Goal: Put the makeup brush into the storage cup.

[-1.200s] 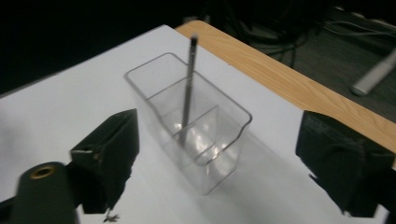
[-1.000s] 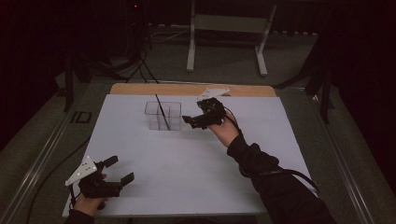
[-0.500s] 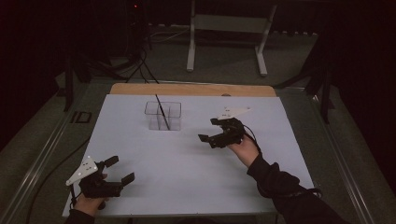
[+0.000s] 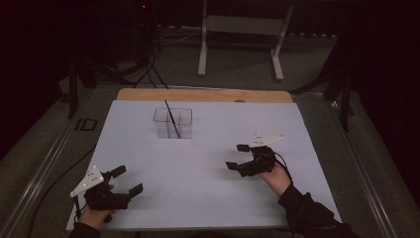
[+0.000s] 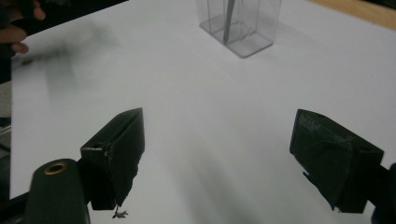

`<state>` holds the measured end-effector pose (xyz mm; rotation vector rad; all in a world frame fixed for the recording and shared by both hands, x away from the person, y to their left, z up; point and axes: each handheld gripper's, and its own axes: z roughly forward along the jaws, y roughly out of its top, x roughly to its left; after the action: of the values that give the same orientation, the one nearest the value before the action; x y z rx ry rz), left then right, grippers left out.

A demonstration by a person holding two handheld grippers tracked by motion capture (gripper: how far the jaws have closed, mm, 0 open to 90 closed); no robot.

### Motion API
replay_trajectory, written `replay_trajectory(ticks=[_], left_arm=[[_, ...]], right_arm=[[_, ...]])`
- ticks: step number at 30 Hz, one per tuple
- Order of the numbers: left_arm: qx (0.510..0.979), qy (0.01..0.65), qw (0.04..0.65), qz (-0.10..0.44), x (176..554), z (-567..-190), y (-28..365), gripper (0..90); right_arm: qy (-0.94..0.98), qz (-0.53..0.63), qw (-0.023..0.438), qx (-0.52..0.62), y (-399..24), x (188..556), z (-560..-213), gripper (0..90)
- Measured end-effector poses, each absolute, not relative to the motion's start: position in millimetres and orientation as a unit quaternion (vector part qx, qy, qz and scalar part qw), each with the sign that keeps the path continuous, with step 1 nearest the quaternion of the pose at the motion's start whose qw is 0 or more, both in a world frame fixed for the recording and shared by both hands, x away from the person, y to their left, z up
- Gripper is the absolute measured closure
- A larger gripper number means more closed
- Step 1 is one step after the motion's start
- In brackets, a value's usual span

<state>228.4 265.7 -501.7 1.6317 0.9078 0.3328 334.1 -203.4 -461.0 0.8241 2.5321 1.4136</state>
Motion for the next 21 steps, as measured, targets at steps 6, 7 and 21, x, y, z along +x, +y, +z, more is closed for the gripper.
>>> replay_trajectory(ticks=[6,7,21], left_arm=[[0.699,0.389,0.583,0.142,228.4,-501.7,265.8,0.8],[0.699,0.389,0.584,0.141,228.4,-501.7,265.8,0.8],[0.699,0.389,0.583,0.14,228.4,-501.9,265.3,0.8]], right_arm=[[0.841,0.467,0.065,0.264,-215.7,324.5,-470.0,17.9],[0.843,0.465,0.065,0.262,-217.4,323.0,-470.8,17.8],[0.837,0.473,0.054,0.269,-251.7,299.3,-491.8,14.4]])
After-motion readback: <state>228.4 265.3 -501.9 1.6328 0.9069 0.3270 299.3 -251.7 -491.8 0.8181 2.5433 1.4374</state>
